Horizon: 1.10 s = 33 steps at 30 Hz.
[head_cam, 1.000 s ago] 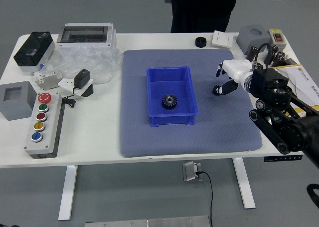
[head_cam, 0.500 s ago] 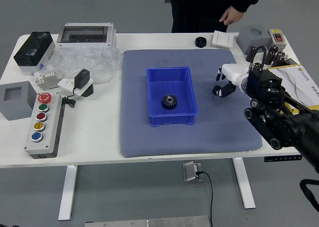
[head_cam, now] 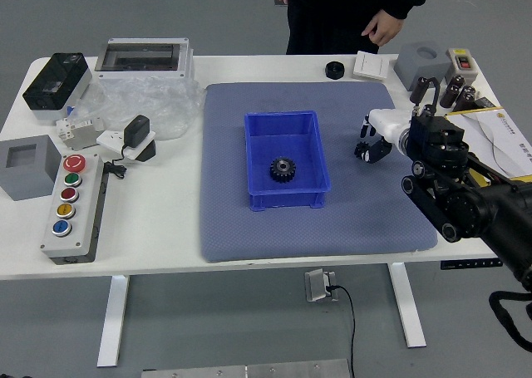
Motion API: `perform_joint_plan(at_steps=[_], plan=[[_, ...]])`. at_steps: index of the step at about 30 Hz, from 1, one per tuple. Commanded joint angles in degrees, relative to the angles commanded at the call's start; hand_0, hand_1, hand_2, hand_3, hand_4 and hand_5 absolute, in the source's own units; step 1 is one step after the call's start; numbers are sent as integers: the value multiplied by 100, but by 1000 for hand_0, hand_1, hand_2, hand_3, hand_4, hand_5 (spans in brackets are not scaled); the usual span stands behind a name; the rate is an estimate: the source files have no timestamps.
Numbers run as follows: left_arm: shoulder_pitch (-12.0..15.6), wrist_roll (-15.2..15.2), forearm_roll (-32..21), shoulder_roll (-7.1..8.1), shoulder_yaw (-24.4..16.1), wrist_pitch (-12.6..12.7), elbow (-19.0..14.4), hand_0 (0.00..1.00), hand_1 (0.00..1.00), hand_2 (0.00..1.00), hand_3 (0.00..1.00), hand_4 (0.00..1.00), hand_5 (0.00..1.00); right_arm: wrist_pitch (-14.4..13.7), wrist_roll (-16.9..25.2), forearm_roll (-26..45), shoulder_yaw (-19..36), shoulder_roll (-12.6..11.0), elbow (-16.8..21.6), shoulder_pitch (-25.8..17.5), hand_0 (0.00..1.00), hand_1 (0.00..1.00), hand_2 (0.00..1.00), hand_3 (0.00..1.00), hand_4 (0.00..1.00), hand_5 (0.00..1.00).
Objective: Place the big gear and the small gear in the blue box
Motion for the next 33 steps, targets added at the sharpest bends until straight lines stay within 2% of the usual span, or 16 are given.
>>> perform_joint_plan(at_steps=[33], plan=[[-70,2,37,-52,22,-2,0,778,745,739,679,546,277,13,17,-7,52,194,-371,101,692,555,680,668,693,196]])
